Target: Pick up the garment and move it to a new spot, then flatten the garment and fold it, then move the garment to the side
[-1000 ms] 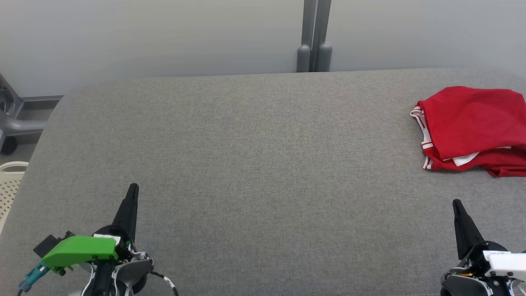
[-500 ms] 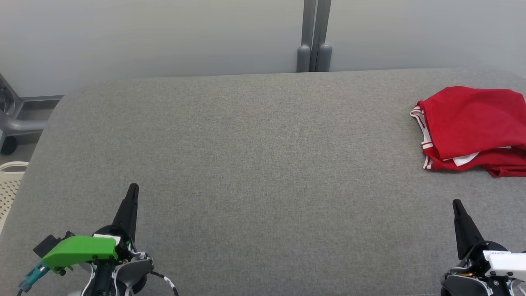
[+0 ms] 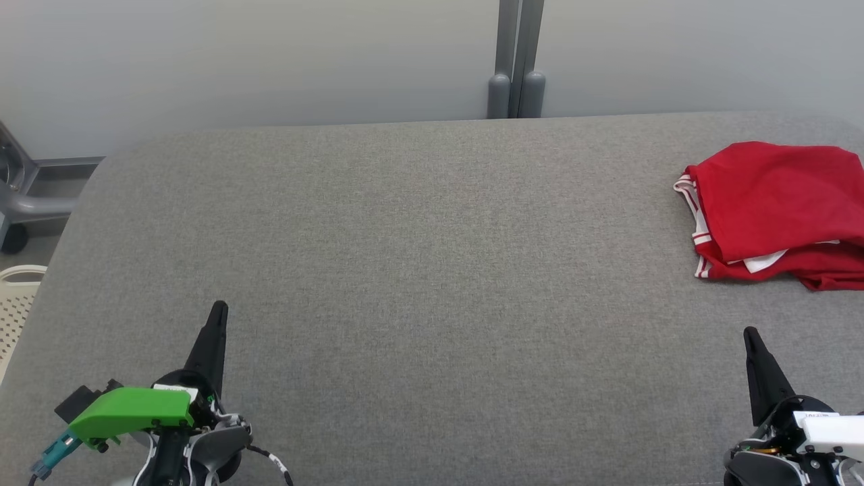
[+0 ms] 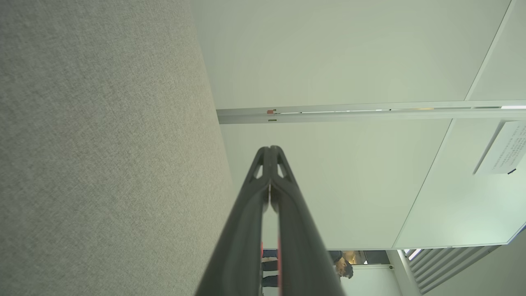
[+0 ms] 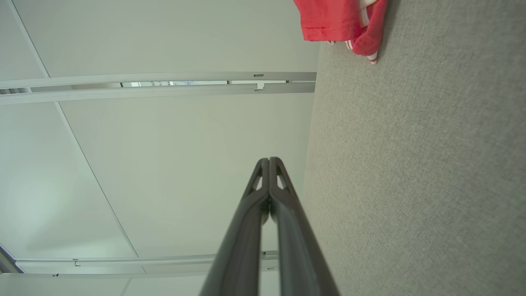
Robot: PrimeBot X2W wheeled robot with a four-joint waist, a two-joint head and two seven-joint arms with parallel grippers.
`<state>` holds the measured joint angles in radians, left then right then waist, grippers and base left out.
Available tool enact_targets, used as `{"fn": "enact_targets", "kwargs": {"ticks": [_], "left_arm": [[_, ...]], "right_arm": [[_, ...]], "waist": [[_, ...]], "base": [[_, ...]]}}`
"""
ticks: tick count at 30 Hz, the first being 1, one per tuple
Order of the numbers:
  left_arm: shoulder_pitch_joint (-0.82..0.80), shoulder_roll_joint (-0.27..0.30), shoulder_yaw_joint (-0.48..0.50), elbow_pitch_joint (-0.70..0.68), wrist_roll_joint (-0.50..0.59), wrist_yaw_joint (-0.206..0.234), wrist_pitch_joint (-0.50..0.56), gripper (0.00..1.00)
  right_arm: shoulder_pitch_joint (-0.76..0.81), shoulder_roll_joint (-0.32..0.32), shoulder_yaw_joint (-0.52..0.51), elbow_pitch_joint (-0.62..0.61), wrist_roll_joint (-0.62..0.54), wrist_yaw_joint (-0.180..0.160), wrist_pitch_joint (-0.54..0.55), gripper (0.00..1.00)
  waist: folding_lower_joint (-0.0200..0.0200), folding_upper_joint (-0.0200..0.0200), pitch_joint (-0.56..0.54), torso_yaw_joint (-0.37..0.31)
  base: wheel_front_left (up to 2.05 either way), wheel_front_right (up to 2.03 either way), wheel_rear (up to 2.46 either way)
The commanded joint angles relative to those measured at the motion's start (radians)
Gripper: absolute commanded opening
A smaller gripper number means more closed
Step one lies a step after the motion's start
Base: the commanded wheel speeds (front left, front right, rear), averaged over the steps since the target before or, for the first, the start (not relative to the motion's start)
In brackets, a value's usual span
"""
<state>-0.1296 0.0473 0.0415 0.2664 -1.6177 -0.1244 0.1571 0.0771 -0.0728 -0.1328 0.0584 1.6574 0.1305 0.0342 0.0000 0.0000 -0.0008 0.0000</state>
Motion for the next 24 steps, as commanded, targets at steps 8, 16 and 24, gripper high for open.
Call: {"fn": "enact_targets", "kwargs": {"ticks": [8, 16, 24], "left_arm": [[-0.014, 0.005, 0.004, -0.002, -0.003, -0.007, 0.001, 0.0], [-0.014, 0.005, 0.004, -0.002, -0.003, -0.007, 0.001, 0.0], [-0.014, 0.005, 0.004, -0.002, -0.003, -0.007, 0.001, 0.0]], "right_arm": [[0.01, -0.006, 0.003, -0.006, 0.007, 0.0, -0.003, 0.0], [0.01, -0.008, 0.005, -0.006, 0.009, 0.0, -0.006, 0.0], [0.011, -0.01, 0.007, -0.006, 0.012, 0.0, -0.008, 0.0]], "waist": [[0.0, 0.0, 0.0, 0.0], [0.0, 0.0, 0.0, 0.0], [0.0, 0.0, 0.0, 0.0]], "base": [[0.0, 0.0, 0.0], [0.0, 0.0, 0.0], [0.0, 0.0, 0.0]]}}
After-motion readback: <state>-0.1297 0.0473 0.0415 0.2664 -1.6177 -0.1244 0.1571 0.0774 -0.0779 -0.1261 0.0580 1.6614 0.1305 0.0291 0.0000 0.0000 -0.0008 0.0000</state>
